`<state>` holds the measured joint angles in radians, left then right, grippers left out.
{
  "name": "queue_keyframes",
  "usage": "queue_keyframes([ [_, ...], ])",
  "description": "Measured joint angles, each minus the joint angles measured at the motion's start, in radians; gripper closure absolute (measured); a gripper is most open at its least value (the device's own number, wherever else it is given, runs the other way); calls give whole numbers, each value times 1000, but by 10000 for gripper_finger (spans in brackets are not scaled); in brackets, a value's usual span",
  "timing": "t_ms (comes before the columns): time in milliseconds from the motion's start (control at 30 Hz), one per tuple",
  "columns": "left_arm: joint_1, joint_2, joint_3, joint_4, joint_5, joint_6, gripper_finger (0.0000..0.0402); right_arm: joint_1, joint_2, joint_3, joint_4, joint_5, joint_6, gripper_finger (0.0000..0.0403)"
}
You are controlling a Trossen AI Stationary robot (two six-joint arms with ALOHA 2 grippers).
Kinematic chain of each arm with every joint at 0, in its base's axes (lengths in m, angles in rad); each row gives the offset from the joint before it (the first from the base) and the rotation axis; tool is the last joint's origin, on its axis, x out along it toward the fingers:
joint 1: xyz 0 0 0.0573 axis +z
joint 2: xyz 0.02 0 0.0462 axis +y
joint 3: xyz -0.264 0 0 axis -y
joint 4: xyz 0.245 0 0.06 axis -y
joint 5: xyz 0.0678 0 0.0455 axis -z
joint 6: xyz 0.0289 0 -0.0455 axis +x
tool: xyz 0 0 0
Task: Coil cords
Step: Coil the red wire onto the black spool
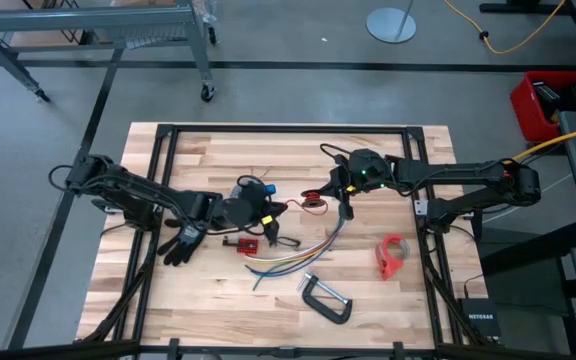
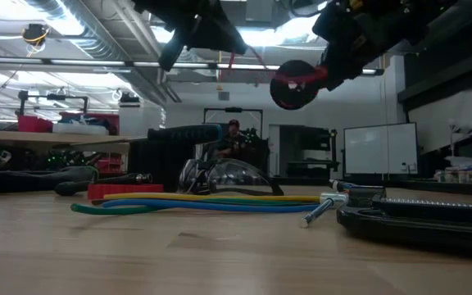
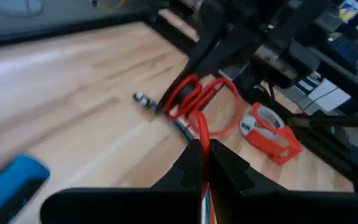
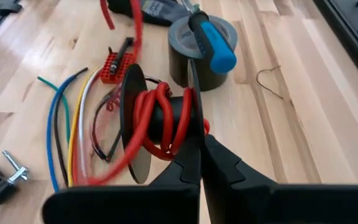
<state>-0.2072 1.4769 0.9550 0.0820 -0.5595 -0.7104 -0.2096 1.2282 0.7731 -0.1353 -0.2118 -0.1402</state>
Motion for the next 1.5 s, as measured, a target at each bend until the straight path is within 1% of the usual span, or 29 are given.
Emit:
queue_keyframes([
  [100, 16, 0, 0, 37, 1, 54, 401, 0, 0, 0, 2, -12, 0, 401],
  [200, 27, 0, 0, 39, 30, 16, 401, 0, 0, 0, 21, -23, 9, 401],
  [333, 9, 0, 0, 34, 56, -19, 401, 0, 0, 0, 58, 4, 16, 401],
  [533, -16, 14, 0, 33, 45, -22, 401, 0, 0, 0, 201, 7, 62, 401],
  [600, -18, 15, 0, 15, 23, -23, 401, 0, 0, 0, 230, -27, 65, 401],
  [700, -19, 14, 0, -28, -38, -24, 401, 0, 0, 0, 241, -109, 86, 401],
  [800, -18, 14, 0, -80, -55, -50, 401, 0, 0, 0, 237, -183, 92, 401],
  [900, -14, 14, 0, -143, -59, -103, 401, 1, 0, 0, 243, -218, 112, 401],
  [967, -14, 14, 0, -155, -75, -120, 401, 1, 0, 0, 243, -225, 113, 401],
  [1133, -15, 14, 0, -151, -80, -101, 401, 0, 0, 0, 234, -226, 113, 401],
  [1233, -21, 14, 0, -152, -80, -101, 401, 0, 0, 0, 195, -218, 110, 401],
  [1367, -39, 14, 0, -155, -80, -109, 401, 0, 0, 0, 96, -139, 100, 401],
  [1500, -54, 13, 0, -148, -81, -125, 401, 0, 0, 0, 36, -44, 83, 401],
])
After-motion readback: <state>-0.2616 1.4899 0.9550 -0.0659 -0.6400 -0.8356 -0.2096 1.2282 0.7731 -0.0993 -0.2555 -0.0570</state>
